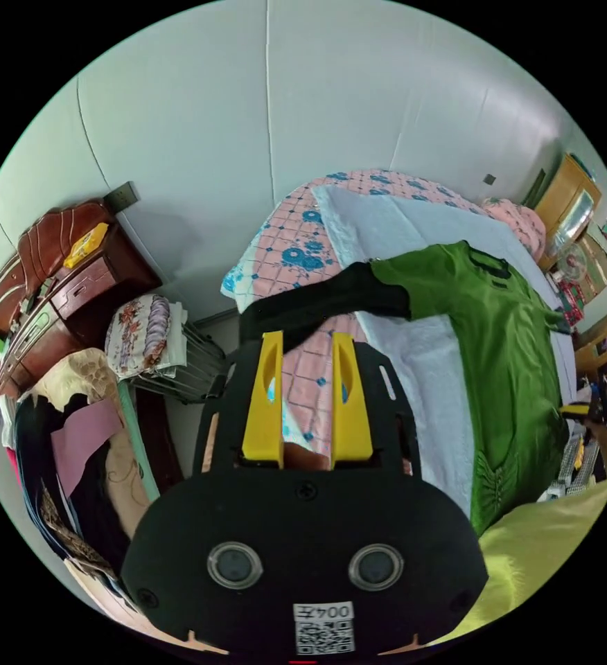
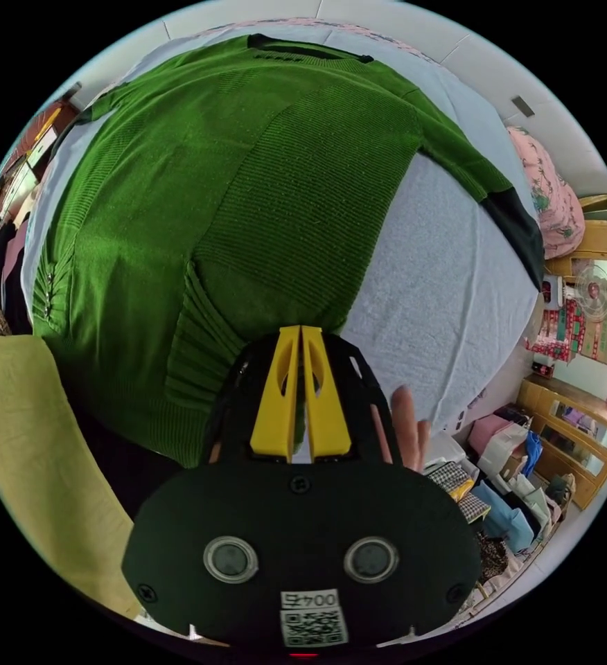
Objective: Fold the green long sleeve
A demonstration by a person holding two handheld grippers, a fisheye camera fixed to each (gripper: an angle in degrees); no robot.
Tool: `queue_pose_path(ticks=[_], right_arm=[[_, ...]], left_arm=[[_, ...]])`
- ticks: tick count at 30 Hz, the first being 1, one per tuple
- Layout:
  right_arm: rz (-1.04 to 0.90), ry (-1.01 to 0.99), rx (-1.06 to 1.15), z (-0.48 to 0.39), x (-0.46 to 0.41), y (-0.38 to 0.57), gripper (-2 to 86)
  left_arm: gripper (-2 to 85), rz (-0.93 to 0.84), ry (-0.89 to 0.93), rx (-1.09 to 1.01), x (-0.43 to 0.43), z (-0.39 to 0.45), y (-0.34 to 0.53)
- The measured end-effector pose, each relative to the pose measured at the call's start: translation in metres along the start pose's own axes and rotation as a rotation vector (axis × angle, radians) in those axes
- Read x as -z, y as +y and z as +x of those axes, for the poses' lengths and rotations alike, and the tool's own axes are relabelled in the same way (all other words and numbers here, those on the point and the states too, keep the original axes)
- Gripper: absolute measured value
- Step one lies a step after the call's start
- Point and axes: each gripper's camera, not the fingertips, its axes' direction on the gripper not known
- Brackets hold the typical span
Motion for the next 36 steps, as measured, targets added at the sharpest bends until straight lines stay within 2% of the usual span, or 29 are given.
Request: queue_pose_path(ticks=[5,10,15,18,29,34,36], right_arm=[[0.030,-0.027,0.036,0.017,0.014,0.017,0.2],[0.145,-0.003,0.136,0.030,0.032,0.052,4.9],[0.313,-0.398,0.009,0.100,0.063,0.112,9.2],[0.339,-0.528,-0.035,0.128,0.061,0.151,11.2],[0.370,-0.615,-0.023,0.147,0.038,0.239,12.1],[0.386,-0.607,-0.032,0.155,0.042,0.247,8.0],[0.354,-0.605,0.008,0.154,0.043,0.247,4.7]], left_arm=[[13.8,-0.013,0.161,-0.078,0.030,0.046,0.075],[15.6,-0.035,0.361,-0.006,0.042,0.080,0.163],[17.8,-0.075,0.472,0.066,0.042,0.117,0.233],[18.6,-0.102,0.484,0.055,0.038,0.136,0.252],[19.2,-0.193,0.475,0.040,0.010,0.162,0.282],[17.7,-0.201,0.473,0.079,-0.002,0.165,0.282],[14.4,-0.216,0.472,0.087,-0.008,0.166,0.283]])
